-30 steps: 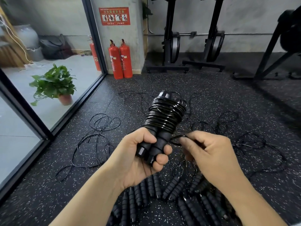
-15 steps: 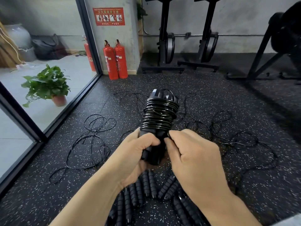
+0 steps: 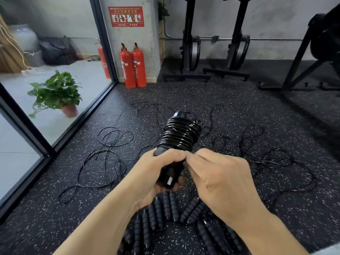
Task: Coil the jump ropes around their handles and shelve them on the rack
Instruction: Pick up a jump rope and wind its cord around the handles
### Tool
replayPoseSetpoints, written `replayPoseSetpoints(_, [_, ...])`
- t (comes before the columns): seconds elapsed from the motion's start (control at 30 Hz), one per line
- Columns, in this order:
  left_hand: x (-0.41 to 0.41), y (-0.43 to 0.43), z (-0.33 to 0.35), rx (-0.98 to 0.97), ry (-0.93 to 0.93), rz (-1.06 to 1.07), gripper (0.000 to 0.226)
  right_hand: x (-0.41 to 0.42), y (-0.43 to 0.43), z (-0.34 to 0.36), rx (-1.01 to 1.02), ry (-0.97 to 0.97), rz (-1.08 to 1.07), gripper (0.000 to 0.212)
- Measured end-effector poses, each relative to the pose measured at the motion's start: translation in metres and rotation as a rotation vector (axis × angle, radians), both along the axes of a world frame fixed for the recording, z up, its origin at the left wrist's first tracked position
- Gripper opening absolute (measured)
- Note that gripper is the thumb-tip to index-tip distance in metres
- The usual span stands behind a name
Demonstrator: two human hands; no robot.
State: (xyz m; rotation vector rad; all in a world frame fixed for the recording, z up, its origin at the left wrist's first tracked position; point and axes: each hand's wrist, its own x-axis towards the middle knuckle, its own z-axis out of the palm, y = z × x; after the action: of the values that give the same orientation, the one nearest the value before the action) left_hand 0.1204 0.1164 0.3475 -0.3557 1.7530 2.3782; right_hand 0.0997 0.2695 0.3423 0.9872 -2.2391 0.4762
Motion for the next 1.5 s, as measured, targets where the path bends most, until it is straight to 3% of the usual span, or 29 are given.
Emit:
replayPoseSetpoints(0.3, [0.000,0.002,0.002,-0.059,0.040,0.090,0.010,0.000,-0.006,-0.006,-0.348,-0.320,0.055,0.023])
replayPoseSetpoints(0.77, [0.005,-0.010,-0.003,-0.192,0.021,0.052,0.010,0.000,-0.013,0.003,-0.238,-0.598,0.092,0.023])
replayPoseSetpoints(1.1, [0.008,-0.011,-0.002,-0.147,0.014,0.031,0.007,0.003,-0.016,0.001,-0.298,-0.544,0.132,0.014])
replayPoseSetpoints(1.27, [0.007,-0.007,-0.001,-0.116,-0.008,0.001,0.035,0.000,-0.018,-0.001,-0.405,-0.527,0.115,0.006])
replayPoseSetpoints(1.5, [0.008,-0.011,0.003,-0.086,-0.075,0.061,0.016,-0.002,-0.016,-0.002,-0.381,-0.510,0.201,0.015])
